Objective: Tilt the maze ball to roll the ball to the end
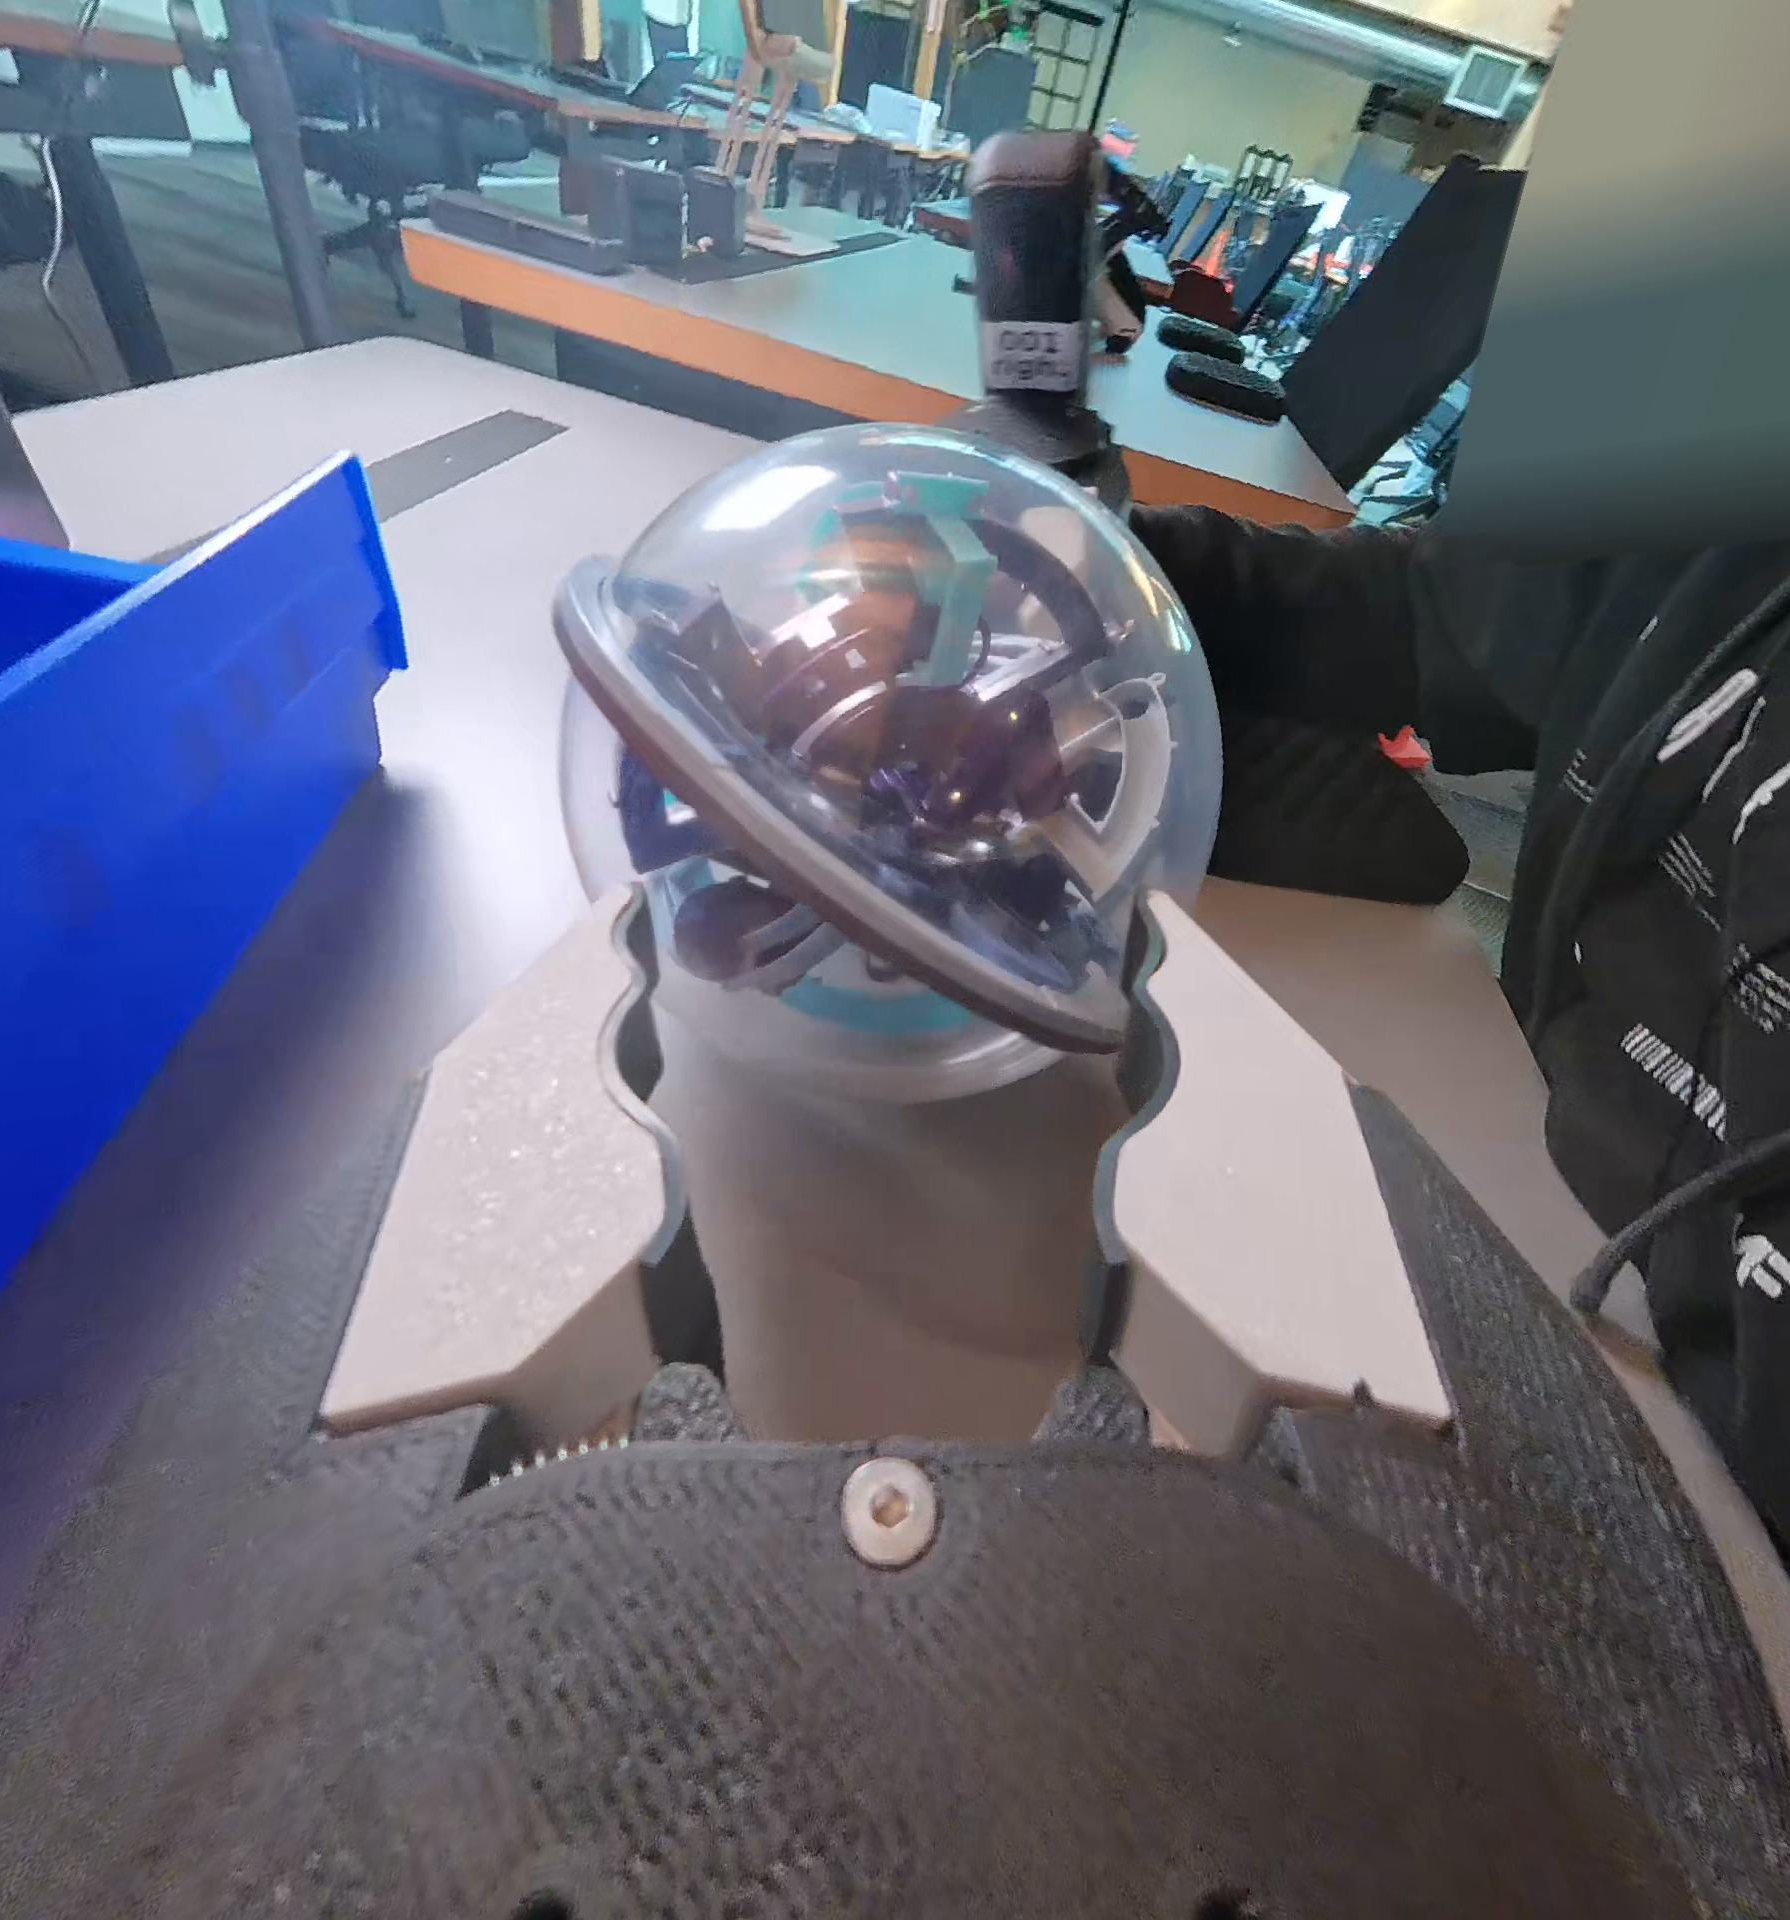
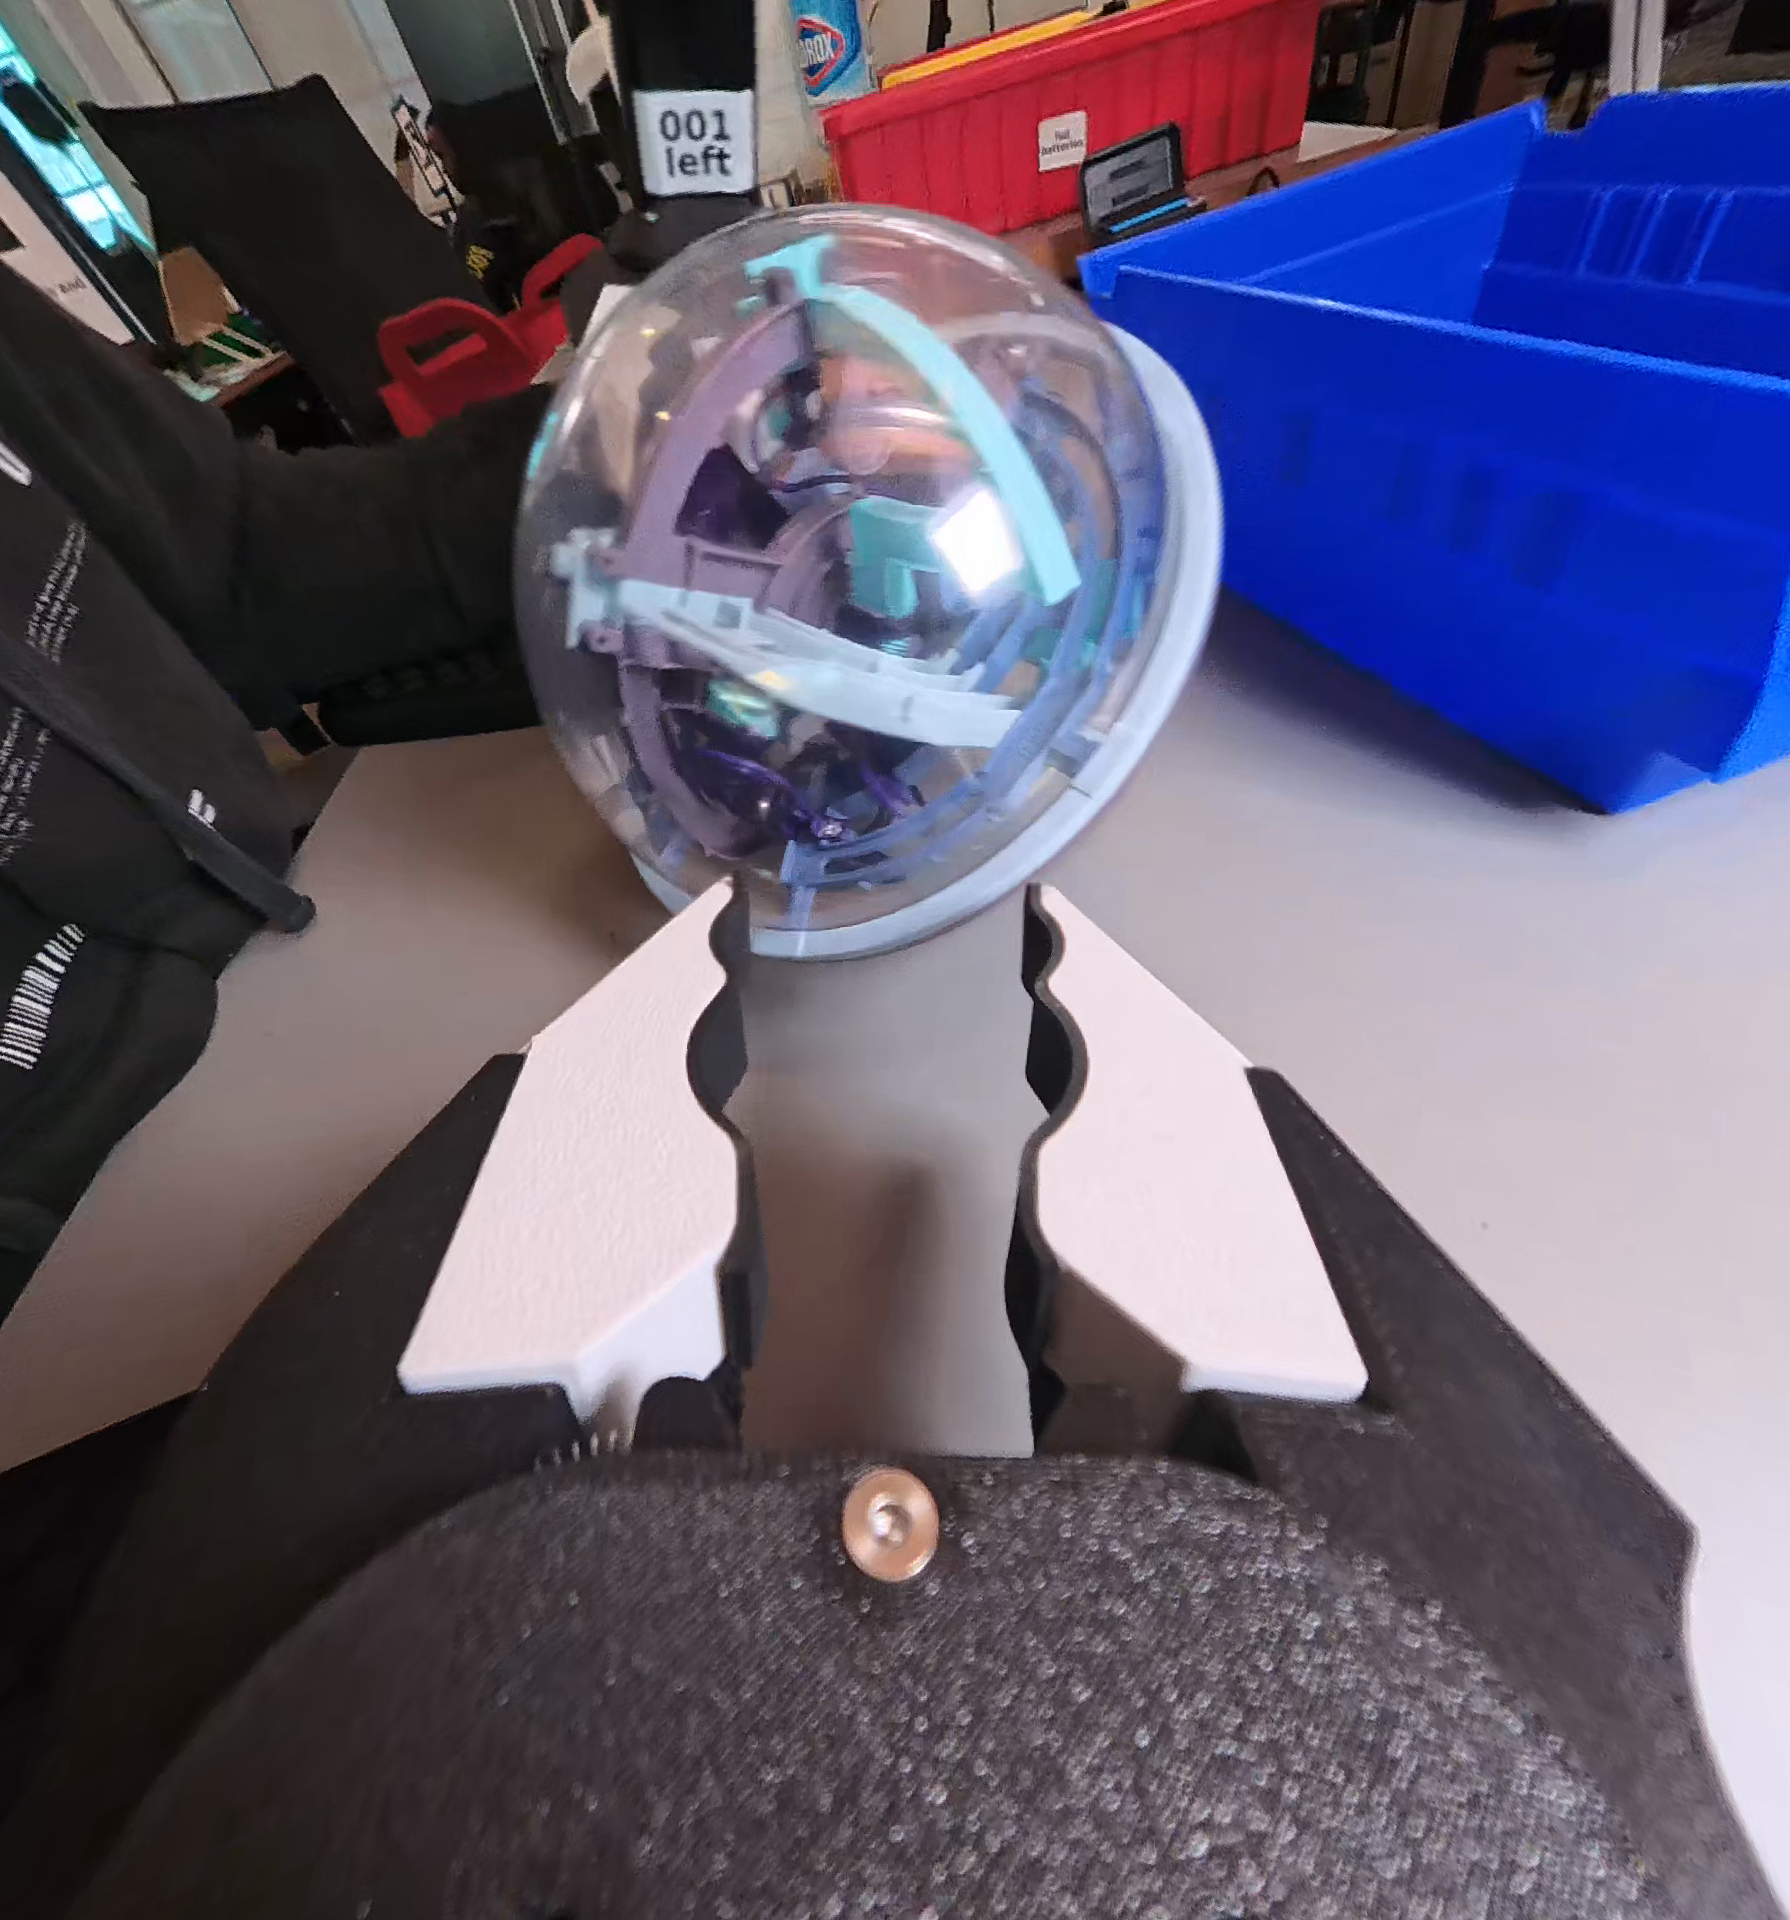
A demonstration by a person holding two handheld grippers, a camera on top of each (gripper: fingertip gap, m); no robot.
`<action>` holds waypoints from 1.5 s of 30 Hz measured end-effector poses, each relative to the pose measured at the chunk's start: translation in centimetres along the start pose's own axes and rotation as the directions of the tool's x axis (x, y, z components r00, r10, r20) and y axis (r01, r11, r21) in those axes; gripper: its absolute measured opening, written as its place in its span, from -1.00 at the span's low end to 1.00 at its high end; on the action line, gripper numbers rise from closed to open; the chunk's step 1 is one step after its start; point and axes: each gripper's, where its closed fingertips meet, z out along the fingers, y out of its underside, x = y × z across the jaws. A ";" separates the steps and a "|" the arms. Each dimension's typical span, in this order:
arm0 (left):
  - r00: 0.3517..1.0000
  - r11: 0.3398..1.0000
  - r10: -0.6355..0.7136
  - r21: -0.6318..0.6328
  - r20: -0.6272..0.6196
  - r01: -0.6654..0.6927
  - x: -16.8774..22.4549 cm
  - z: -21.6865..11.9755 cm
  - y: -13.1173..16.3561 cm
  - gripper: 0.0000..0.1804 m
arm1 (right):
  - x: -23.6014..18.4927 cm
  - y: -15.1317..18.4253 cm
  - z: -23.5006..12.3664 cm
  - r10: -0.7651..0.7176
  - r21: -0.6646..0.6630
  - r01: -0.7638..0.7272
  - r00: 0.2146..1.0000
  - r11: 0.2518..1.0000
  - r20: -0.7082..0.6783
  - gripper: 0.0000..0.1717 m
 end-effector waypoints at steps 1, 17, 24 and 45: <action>1.000 1.000 0.020 0.011 -0.013 -0.019 0.2 -0.2 -0.1 -0.10 | 0.5 0.1 -0.1 0.018 -0.009 -0.018 1.000 1.000 0.010 -0.40; 0.998 0.992 0.037 0.120 -0.057 -0.030 0.3 -1.3 -1.3 -0.90 | -0.7 2.0 1.2 0.040 -0.174 0.012 0.955 0.985 0.294 -0.88; 0.995 0.991 -0.097 0.094 -0.009 0.098 -0.5 -0.8 -1.1 0.08 | -0.3 2.4 1.2 0.028 -0.172 0.005 0.982 0.985 0.189 -0.92; 0.995 0.993 0.093 -0.082 0.046 -0.089 1.3 6.4 1.7 0.66 | -2.2 1.8 2.8 -0.022 -0.159 0.017 0.999 0.987 -0.028 0.33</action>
